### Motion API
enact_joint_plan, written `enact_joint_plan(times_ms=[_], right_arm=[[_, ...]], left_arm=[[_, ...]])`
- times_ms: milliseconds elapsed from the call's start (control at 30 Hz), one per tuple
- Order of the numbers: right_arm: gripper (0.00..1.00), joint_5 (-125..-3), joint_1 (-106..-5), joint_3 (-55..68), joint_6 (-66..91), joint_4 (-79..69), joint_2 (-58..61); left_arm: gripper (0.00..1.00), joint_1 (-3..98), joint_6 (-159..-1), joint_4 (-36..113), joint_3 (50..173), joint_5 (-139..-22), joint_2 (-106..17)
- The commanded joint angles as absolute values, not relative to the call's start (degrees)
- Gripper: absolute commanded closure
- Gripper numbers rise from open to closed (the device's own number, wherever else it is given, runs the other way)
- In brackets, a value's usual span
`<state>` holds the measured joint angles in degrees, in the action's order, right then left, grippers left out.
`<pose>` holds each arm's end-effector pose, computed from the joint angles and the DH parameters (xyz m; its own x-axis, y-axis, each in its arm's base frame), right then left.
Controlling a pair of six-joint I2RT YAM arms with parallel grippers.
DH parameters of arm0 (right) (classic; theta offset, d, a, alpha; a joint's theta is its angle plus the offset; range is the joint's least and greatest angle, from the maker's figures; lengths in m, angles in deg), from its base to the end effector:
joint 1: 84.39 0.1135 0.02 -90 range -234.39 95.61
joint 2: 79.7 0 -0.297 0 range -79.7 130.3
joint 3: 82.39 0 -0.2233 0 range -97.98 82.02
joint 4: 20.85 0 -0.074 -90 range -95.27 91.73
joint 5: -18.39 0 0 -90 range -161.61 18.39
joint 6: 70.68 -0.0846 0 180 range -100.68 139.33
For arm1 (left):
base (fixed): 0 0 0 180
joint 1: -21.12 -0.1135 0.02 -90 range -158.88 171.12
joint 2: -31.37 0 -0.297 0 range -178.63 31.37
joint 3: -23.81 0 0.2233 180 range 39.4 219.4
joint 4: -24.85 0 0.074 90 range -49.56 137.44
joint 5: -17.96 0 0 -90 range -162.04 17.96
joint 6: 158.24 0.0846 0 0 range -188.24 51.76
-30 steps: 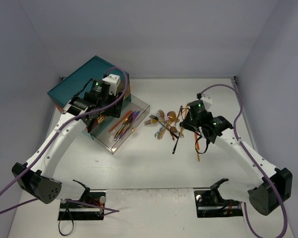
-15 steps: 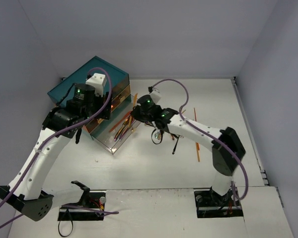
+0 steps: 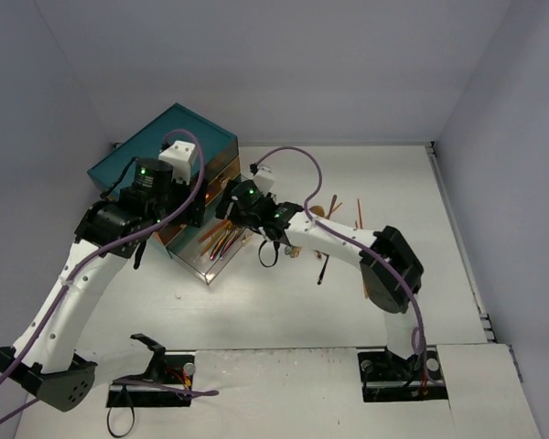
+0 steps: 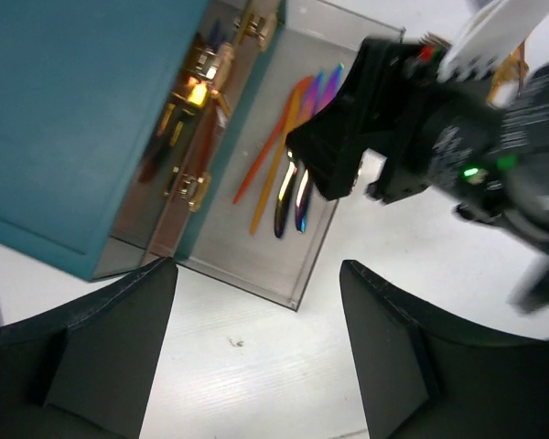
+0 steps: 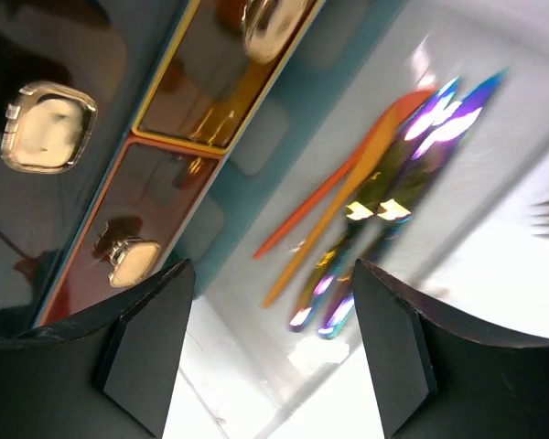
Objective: Sort the eating utensils into containers
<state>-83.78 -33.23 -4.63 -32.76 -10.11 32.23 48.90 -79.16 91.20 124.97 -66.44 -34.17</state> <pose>0.3261 0.3766 0.2967 -0.6374 0.4379 -0.6340 -0.2191 0.6858 0.6940 0.1936 -0.0927 0.4331 -0.5177 0.0596 -0.8535 0.2969 0.9481 -0.1139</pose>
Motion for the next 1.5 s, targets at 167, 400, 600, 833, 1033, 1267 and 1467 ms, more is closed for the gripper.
enact_joint_plan(times_ms=[167, 400, 600, 833, 1033, 1267, 1467], right_arm=[[0.32, -89.37, -48.68, 14.48, -12.65, -7.90, 1.70], [0.20, -88.21, -62.30, 26.95, -8.20, 2.07, -18.91], [0.14, -87.06, -67.11, 33.31, -7.35, 7.23, -29.19], [0.13, -86.73, -67.95, 35.17, -7.66, 8.53, -32.41], [0.13, -86.82, -68.13, 35.09, -6.96, 8.53, -31.71], [0.13, -86.84, -68.57, 35.36, -6.64, 8.53, -31.47], [0.14, -86.15, -68.66, 35.88, -7.39, 8.53, -31.32]], left_arm=[[0.31, 59.59, -78.93, 85.79, 129.98, -74.52, -47.58], [0.31, 61.56, -86.27, 76.98, 127.08, -81.68, -59.35], [0.31, 61.83, -87.86, 74.44, 125.64, -81.33, -67.82], [0.31, 59.95, -86.32, 74.63, 124.55, -71.58, -73.59], [0.31, 57.49, -83.46, 74.80, 122.87, -62.43, -75.21], [0.31, 52.78, -80.48, 74.63, 121.66, -56.32, -74.66], [0.31, 48.33, -75.95, 74.23, 122.54, -52.88, -75.97]])
